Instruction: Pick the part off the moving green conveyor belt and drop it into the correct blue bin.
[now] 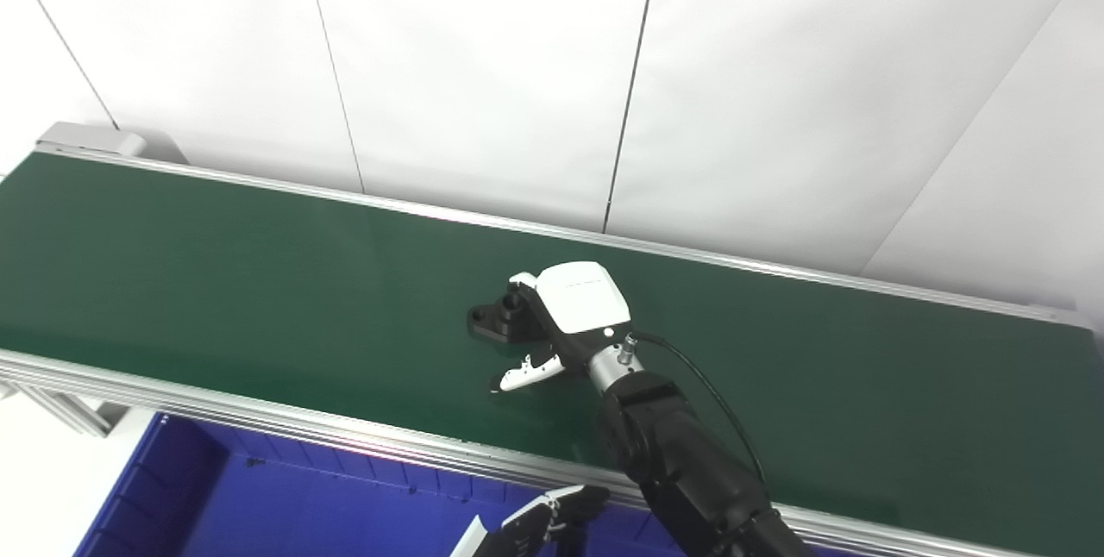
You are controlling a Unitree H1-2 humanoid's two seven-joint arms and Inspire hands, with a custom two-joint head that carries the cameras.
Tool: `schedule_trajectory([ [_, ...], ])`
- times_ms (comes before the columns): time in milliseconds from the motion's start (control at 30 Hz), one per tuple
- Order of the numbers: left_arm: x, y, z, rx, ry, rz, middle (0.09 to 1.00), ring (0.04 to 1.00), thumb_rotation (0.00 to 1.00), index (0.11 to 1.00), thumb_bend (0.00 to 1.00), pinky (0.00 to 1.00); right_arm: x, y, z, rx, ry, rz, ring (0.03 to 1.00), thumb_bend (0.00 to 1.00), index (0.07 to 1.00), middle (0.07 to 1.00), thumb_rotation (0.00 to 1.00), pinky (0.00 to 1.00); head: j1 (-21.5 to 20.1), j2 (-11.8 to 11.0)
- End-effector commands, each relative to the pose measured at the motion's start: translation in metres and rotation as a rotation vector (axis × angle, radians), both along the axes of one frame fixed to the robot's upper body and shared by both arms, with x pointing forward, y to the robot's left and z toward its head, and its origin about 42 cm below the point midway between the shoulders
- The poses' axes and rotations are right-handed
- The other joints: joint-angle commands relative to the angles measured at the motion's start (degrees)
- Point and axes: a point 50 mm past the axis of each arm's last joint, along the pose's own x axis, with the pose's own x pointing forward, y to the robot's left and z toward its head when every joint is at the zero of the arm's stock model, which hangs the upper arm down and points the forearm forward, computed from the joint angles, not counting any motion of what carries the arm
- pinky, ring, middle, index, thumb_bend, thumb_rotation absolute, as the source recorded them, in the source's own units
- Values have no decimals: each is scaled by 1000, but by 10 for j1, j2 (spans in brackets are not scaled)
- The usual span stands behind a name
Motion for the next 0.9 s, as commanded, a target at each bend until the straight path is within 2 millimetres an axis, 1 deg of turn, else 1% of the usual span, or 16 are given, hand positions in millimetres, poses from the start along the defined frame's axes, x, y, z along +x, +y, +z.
schedule_trajectory([
  [0, -3, -17, 11, -34, -44, -23, 819, 816, 602, 808, 837, 739, -1, -8, -14, -47, 60, -20, 406, 806, 763, 644, 512, 288, 1, -1],
  [67, -3, -17, 11, -30, -41, -25, 816, 810, 589, 804, 838, 733, 0, -12, -15, -55, 47, -24, 381, 777, 746, 601, 515, 271, 1, -2],
  [100, -4, -17, 11, -23, -38, -26, 820, 815, 611, 807, 845, 736, 0, -14, -15, -59, 38, -28, 377, 752, 731, 588, 518, 269, 2, -2],
  [167, -5, -17, 12, -23, -41, -26, 821, 822, 611, 806, 838, 744, 0, -15, -17, -72, 8, -25, 360, 715, 705, 558, 513, 257, 5, -1],
  [200, -5, -17, 12, -26, -43, -25, 821, 821, 604, 805, 831, 744, 0, -15, -18, -75, -3, -21, 330, 688, 662, 511, 508, 234, 5, -1],
  [233, -5, -17, 12, -28, -42, -24, 820, 820, 602, 805, 828, 743, 0, -15, -19, -79, -17, -19, 320, 679, 647, 494, 506, 226, 6, -1],
  [267, -6, -17, 12, -28, -41, -23, 820, 819, 597, 803, 828, 740, 0, -15, -20, -76, -33, -15, 291, 652, 616, 450, 495, 206, 6, -1],
  [300, -7, -17, 13, -28, -39, -23, 819, 817, 591, 802, 822, 736, -1, -15, -21, -66, -53, -13, 228, 573, 547, 355, 325, 160, 7, 0],
  [333, -7, -17, 13, -27, -39, -22, 818, 817, 589, 802, 821, 735, -1, -15, -22, -59, -68, -12, 210, 549, 526, 327, 266, 146, 7, 0],
  [367, -8, -17, 13, -25, -40, -24, 818, 816, 588, 801, 820, 734, -2, -14, -23, -45, -86, -8, 198, 533, 512, 309, 228, 137, 9, 2],
  [433, -8, -17, 13, -20, -36, -26, 824, 819, 595, 805, 822, 742, -3, -12, -24, -36, -99, -7, 125, 517, 489, 208, 139, 70, 9, 2],
  [533, -10, -17, 15, -17, -29, -23, 825, 821, 594, 806, 826, 752, -4, -12, -26, -32, -113, -18, 99, 514, 484, 176, 115, 44, 12, 6],
  [633, -11, -18, 17, -17, -29, -17, 823, 819, 588, 809, 824, 755, -5, -11, -26, -18, -109, -37, 103, 515, 482, 182, 114, 44, 11, 9],
  [867, -10, -17, 17, -15, -25, -16, 823, 812, 609, 815, 843, 743, -4, -12, -27, 2, -80, -60, 112, 514, 483, 188, 115, 53, 9, 12],
])
